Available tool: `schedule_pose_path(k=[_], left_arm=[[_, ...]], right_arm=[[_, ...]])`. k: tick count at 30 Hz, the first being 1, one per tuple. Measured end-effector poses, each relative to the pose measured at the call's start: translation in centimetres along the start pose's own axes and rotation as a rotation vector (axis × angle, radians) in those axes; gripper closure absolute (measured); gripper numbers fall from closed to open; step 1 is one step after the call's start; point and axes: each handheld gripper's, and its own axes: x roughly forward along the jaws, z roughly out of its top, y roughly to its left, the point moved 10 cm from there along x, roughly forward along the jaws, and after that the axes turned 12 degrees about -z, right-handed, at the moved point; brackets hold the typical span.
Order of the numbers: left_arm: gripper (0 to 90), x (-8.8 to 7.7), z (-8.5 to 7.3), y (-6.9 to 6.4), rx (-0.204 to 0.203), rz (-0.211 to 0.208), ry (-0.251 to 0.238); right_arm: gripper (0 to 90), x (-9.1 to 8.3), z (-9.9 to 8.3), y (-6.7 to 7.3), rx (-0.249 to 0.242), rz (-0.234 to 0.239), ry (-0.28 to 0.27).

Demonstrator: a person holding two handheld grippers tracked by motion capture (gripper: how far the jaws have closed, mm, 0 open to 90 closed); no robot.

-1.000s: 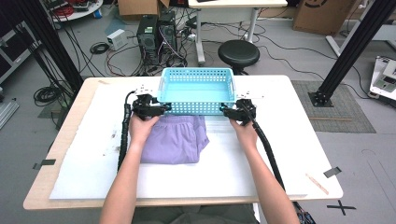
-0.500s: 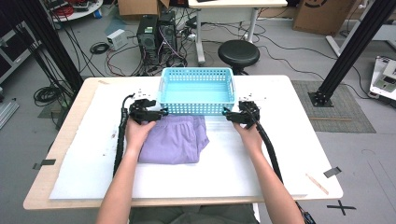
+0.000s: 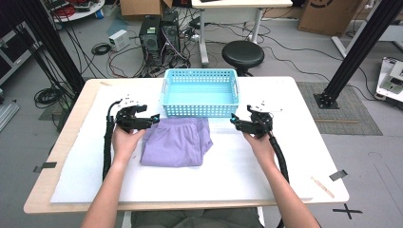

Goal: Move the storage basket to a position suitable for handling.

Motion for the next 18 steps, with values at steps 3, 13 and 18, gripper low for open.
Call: schedule_pose_path(k=[3,13,18], left_arm=[[26.3,-1.3,-0.1,-1.2,0.03,0.01,-0.042],[26.2,-4.3,-2.2,-4.2,0.058,0.015,-0.056],[26.2,-5.2,-3.6,-4.9,0.053,0.028,-0.053]], right_arm=[[26.2,-1.1,-0.5,0.3,-0.012,0.007,-0.017],[26.5,-2.8,-1.8,1.0,-0.024,0.018,-0.027],[26.5,-3.6,-2.5,1.3,-0.028,0.016,-0.024]])
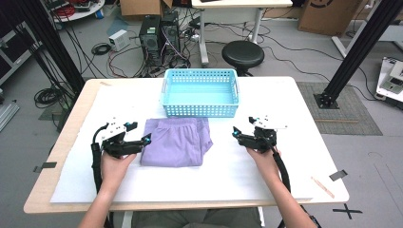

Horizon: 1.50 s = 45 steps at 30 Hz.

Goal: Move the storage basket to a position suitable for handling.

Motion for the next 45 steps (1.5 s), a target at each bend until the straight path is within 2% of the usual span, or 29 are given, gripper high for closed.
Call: schedule_pose_path(k=[5,12,17,21,24,27,29,32,36,39,41,43,45], left_arm=[[26.3,-0.4,-1.3,-0.8,-0.003,-0.005,0.02],[26.3,-0.9,-2.1,-1.2,-0.026,-0.012,0.005],[26.2,-0.9,-2.8,-1.3,-0.051,-0.018,0.013],[26.2,-0.9,-3.5,-1.3,-0.096,-0.006,0.045],[26.2,-0.9,-4.4,-1.0,-0.15,0.018,0.087],[26.2,-1.0,-5.3,-0.8,-0.22,0.014,0.122],[26.3,-1.2,-5.7,-0.8,-0.251,0.016,0.137],[26.3,-1.3,-6.1,-1.3,-0.261,0.012,0.156],[26.7,-1.2,-6.2,-2.0,-0.249,0.008,0.173],[26.8,-0.9,-6.4,-2.2,-0.267,0.013,0.192],[26.8,-0.7,-6.5,-2.4,-0.287,0.013,0.201],[27.4,-0.5,-6.7,-2.4,-0.299,0.025,0.223],[28.1,-0.4,-6.8,-2.4,-0.293,0.035,0.238]], right_arm=[[26.5,-0.7,-0.4,0.3,0.004,0.009,-0.004],[26.4,-1.3,-0.9,1.0,-0.007,0.014,-0.003],[26.4,-1.6,-1.2,1.6,-0.008,0.025,0.0],[26.5,-1.6,-1.2,2.6,0.01,0.05,0.006],[26.5,-1.4,-1.2,3.9,0.019,0.083,0.016],[26.5,-0.9,-1.2,5.6,0.019,0.121,0.039],[26.5,-0.7,-1.3,7.0,0.017,0.144,0.057],[26.5,-0.6,-1.5,9.3,-0.001,0.176,0.087],[26.5,-0.4,-2.1,11.8,-0.018,0.206,0.132],[26.4,0.1,-2.5,12.8,-0.034,0.193,0.168],[26.5,0.4,-2.9,13.5,-0.031,0.199,0.215],[26.5,0.4,-3.1,14.0,-0.053,0.194,0.23],[26.4,0.6,-3.4,14.4,-0.069,0.19,0.27]])
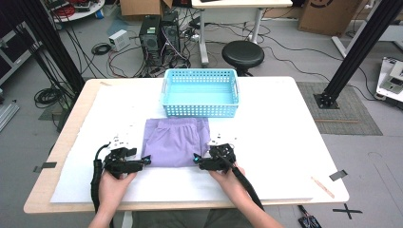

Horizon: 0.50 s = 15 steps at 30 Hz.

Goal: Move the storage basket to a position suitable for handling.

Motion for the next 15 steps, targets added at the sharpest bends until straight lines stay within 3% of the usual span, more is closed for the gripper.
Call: schedule_pose_path(k=[2,6,8,10,11,15], left_arm=[[29.0,0.04,-0.01,-0.05,-0.008,0.007,-0.001],[33.2,0.18,0.09,-0.29,-0.04,0.009,-0.021],[37.2,0.27,0.03,-0.52,-0.026,0.013,-0.012],[42.1,0.4,0.05,-0.74,-0.016,0.014,-0.011],[44.6,0.43,0.03,-0.85,-0.019,0.01,-0.011],[50.3,0.52,0.09,-0.9,-0.038,0.01,-0.019]], right_arm=[[26.5,0.59,-0.3,-0.06,0.0,-0.017,0.06],[27.7,1.24,-0.7,-0.4,0.044,-0.01,0.146],[29.4,1.26,-0.76,-0.33,0.019,-0.037,0.144],[40.2,1.21,-0.73,-0.24,-0.003,-0.045,0.135],[46.6,1.08,-0.72,-0.07,-0.006,-0.03,0.13],[57.8,1.04,-0.61,0.3,-0.017,0.003,0.119]])
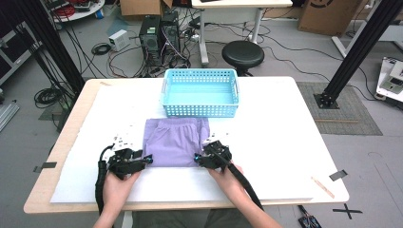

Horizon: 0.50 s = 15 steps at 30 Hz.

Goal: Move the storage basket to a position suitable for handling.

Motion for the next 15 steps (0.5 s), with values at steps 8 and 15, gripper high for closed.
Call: schedule_pose_path(k=[8,15], left_arm=[[62.2,0.1,0.0,-0.1,-0.022,0.015,-0.007],[81.3,1.1,0.1,-1.4,-0.025,-0.044,0.004]], right_arm=[[84.7,0.0,0.2,0.7,-0.025,0.078,-0.01],[88.2,-0.4,0.0,0.1,-0.046,0.07,-0.012]])
